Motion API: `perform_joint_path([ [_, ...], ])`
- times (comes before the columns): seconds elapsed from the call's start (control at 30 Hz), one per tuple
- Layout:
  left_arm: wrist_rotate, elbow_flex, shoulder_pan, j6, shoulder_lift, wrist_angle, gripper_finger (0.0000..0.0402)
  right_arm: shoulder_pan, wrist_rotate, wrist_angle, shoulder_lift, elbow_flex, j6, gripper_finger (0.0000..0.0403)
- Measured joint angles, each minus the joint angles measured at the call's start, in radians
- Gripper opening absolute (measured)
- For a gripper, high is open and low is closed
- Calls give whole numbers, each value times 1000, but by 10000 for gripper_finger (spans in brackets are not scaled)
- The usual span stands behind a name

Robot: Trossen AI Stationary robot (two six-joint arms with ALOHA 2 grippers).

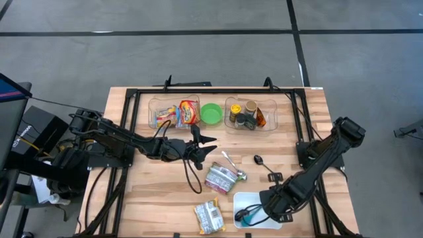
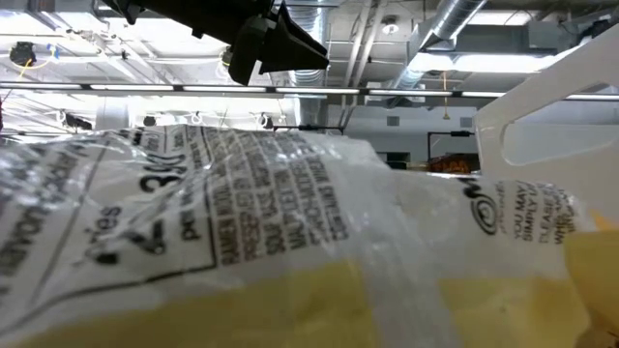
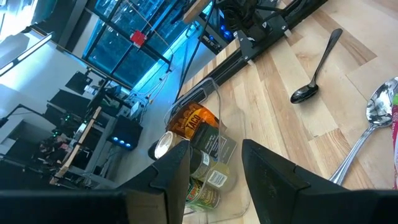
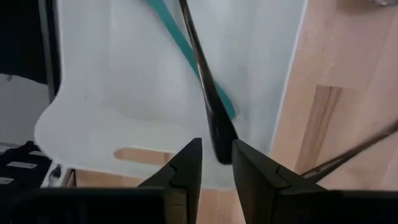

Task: Pick & Place Food Item
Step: Put the black spoon in the white bin

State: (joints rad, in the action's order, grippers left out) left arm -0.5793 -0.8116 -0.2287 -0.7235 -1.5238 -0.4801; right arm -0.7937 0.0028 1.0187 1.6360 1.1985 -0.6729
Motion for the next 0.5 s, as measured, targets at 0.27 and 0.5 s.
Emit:
perform_joint_path([
  [0.27, 0, 0, 0, 0, 0, 0, 140, 8, 52, 122, 0, 137, 0, 82],
  [0.5, 0, 0, 0, 0, 0, 0, 140, 44, 306, 252, -1, 242, 0, 82],
])
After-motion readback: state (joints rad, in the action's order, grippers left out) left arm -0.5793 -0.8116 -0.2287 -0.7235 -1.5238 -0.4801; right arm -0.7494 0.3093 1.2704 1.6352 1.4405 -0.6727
